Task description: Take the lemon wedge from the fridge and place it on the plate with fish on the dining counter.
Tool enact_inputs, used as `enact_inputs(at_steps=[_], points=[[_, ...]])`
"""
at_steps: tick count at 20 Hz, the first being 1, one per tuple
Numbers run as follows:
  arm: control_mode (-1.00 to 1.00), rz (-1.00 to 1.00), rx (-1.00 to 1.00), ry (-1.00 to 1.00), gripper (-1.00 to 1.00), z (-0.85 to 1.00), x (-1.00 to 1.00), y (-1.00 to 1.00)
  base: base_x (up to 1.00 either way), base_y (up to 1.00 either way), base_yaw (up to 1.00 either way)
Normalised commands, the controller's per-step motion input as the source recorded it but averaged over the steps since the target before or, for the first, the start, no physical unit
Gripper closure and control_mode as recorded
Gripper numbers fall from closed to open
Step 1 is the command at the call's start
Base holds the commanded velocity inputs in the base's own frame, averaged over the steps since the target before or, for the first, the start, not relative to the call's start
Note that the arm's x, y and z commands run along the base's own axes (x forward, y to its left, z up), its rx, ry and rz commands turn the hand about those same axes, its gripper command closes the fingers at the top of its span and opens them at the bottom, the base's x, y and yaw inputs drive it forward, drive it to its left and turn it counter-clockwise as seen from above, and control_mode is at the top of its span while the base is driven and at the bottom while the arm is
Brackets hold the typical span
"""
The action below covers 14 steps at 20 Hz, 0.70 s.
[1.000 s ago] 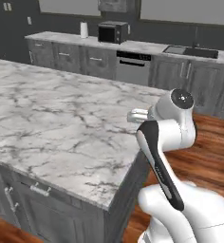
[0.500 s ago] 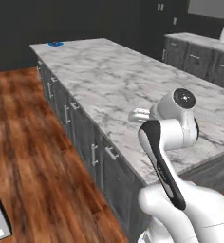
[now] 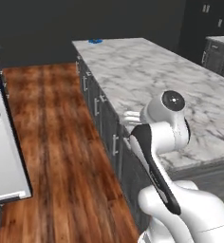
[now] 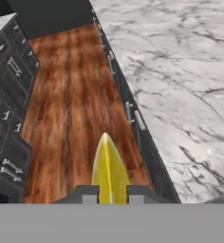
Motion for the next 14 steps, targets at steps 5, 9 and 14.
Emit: enact_inputs(at_steps=[5, 9, 14], points=[[1.00, 0.00, 0.00, 0.00, 1.00, 0.00, 0.00, 0.00, -1.00, -0.80, -0.06], [1.00, 0.00, 0.00, 0.00, 1.00, 0.00, 0.00, 0.00, -0.91, -1.00, -0.01], [1.00, 0.00, 0.00, 0.00, 1.00, 0.00, 0.00, 0.00, -0.39, -1.00, 0.00]])
